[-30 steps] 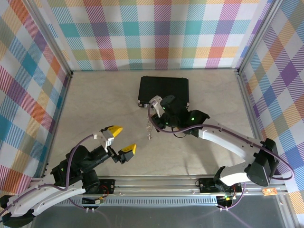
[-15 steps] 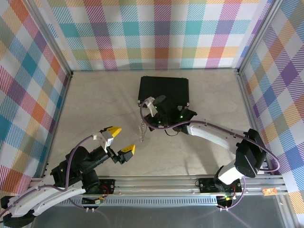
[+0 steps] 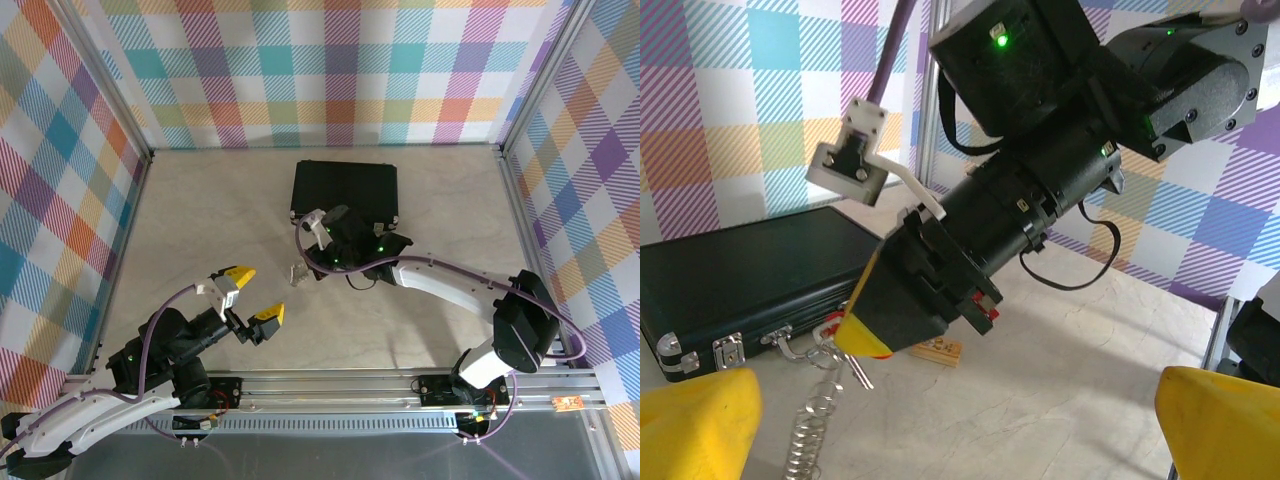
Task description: Put the keys on the keyring
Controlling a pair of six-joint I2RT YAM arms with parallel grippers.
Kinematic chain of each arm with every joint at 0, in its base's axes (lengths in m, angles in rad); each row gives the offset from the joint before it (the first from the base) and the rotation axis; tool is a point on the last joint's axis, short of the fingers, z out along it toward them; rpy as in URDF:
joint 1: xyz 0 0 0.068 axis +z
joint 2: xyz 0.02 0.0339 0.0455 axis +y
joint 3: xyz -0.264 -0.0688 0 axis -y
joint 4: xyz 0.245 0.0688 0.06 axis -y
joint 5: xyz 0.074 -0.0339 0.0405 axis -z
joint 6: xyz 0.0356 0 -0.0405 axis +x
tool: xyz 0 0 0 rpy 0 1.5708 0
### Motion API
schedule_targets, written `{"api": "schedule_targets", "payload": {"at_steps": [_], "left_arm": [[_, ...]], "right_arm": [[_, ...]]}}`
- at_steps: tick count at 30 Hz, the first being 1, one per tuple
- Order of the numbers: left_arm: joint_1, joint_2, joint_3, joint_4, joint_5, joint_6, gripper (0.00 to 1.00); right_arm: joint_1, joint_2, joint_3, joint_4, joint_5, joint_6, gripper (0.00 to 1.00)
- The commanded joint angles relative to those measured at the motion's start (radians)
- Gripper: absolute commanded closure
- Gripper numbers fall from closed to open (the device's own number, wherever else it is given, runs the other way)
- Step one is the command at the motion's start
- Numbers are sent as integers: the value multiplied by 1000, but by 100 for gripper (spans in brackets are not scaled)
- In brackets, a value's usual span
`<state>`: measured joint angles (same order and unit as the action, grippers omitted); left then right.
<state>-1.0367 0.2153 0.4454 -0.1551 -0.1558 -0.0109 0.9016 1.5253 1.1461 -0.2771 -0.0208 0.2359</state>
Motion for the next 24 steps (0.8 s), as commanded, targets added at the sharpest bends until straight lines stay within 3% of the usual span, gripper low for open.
{"api": "schedule_targets", "payload": {"at_steps": [1, 24], "left_arm": [[-3, -12, -9, 19, -23, -5, 0], [-2, -10, -3, 23, -27, -9, 0]], "right_arm": [[-5, -56, -26, 7, -29, 25, 100], [-7, -88, -150, -79, -229, 89, 100]]}}
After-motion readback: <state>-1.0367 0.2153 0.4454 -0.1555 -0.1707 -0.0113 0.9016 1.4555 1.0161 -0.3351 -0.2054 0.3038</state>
